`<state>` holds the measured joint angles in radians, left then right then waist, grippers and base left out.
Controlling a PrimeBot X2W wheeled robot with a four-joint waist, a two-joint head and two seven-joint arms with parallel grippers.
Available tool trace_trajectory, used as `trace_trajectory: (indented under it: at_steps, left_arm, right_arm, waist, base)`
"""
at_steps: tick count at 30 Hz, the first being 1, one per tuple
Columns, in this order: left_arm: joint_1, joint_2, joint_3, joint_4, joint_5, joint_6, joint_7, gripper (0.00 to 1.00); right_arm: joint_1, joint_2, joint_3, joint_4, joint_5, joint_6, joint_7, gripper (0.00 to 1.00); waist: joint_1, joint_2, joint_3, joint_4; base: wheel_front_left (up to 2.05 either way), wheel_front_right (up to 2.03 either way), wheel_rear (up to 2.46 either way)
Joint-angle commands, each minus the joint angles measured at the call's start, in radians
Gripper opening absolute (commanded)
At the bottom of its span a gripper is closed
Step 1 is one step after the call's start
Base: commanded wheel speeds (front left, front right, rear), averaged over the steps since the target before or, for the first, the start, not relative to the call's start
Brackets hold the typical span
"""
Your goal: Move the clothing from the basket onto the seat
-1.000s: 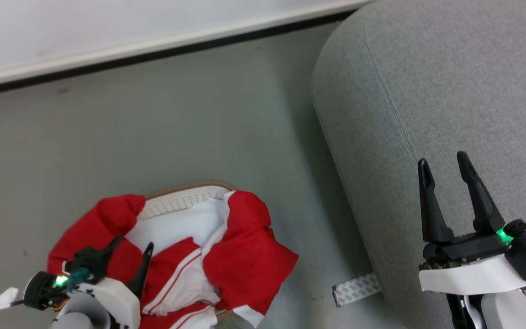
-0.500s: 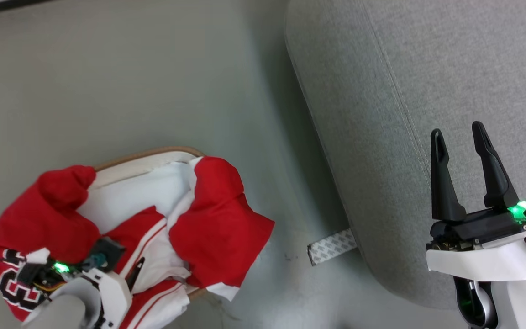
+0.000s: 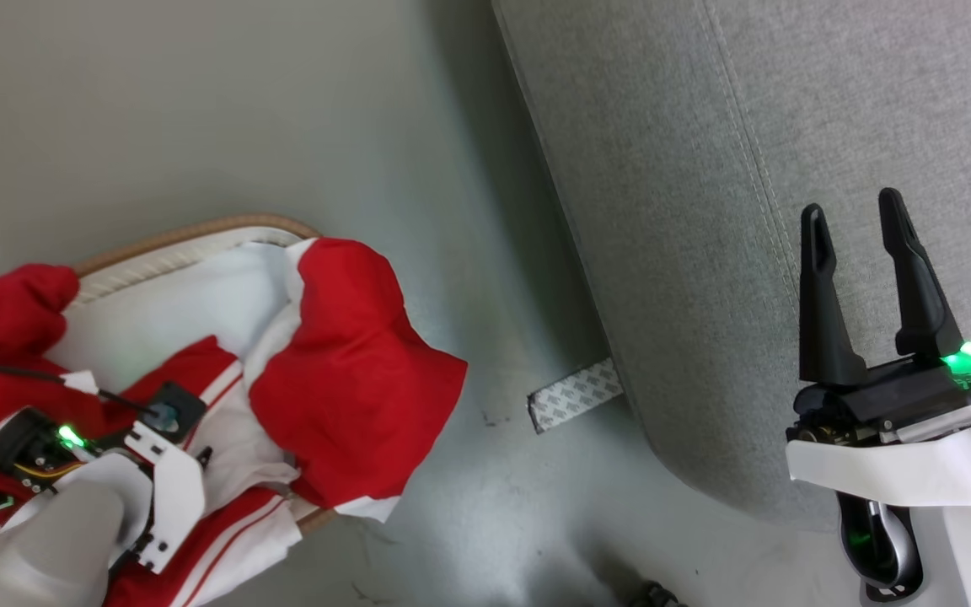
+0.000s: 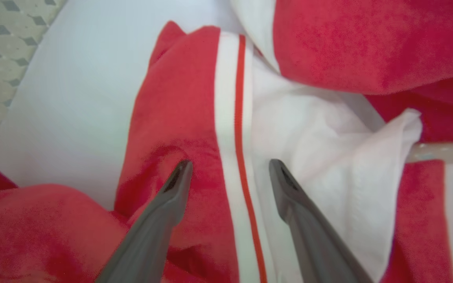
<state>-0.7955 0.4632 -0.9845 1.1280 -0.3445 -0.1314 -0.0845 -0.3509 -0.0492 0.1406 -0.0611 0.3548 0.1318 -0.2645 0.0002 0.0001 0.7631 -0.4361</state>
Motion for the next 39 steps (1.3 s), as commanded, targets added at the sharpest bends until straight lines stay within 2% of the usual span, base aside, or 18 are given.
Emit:
trace_trajectory:
  at_steps: [1, 11, 12, 13, 14, 20, 24, 39]
  left_arm:
    - [-0.022, 0.013, -0.024, 0.016, -0.031, 0.001, 0.026, 1.00]
    - [-0.066, 0.024, -0.108, 0.067, -0.072, 0.001, 0.090, 0.98]
    - [-0.067, 0.023, -0.113, 0.070, -0.081, 0.001, 0.090, 0.53]
    - [-0.067, 0.022, -0.118, 0.072, -0.088, 0.001, 0.086, 0.30]
    - [-0.067, 0.020, -0.123, 0.073, -0.091, 0.001, 0.081, 0.00]
    - [-0.063, 0.003, -0.147, 0.080, -0.133, 0.001, 0.049, 0.00]
    - [-0.052, -0.028, -0.155, 0.085, -0.158, 0.001, 0.014, 0.00]
    - [0.016, -0.219, -0.140, 0.044, -0.283, 0.001, -0.170, 0.00]
  right_arm:
    - [-0.016, -0.002, 0.009, -0.004, 0.009, -0.002, 0.000, 1.00]
    - [-0.008, -0.002, 0.026, -0.013, 0.031, -0.002, 0.000, 1.00]
    - [-0.008, -0.002, 0.026, -0.012, 0.031, -0.002, 0.000, 1.00]
    - [-0.009, -0.002, 0.025, -0.010, 0.032, -0.002, 0.000, 1.00]
    - [-0.011, -0.002, 0.023, -0.008, 0.031, -0.002, 0.000, 1.00]
    - [-0.021, -0.002, 0.016, 0.006, 0.018, -0.002, 0.000, 1.00]
    - [-0.021, -0.002, 0.006, 0.015, 0.001, -0.002, 0.000, 1.00]
    - [0.036, -0.003, -0.038, 0.097, -0.104, -0.002, 0.000, 1.00]
  waist:
    - [-0.0002, -0.0001, 0.028, -0.016]
    - [-0.0002, -0.0001, 0.056, -0.036]
    - [-0.0002, -0.0001, 0.056, -0.036]
    - [-0.0002, -0.0001, 0.056, -0.036]
    - [-0.0002, -0.0001, 0.055, -0.036]
    - [-0.0002, -0.0001, 0.027, -0.019]
    - [-0.0002, -0.0001, -0.024, 0.007]
    - [-0.0002, -0.0001, -0.351, 0.210]
  base:
    - [0.00, 0.00, 0.00]
    - [0.00, 0.00, 0.00]
    - [0.00, 0.00, 0.00]
    - [0.00, 0.00, 0.00]
    - [0.00, 0.00, 0.00]
    - [0.00, 0.00, 0.00]
    - [0.00, 0.00, 0.00]
    - [0.00, 0.00, 0.00]
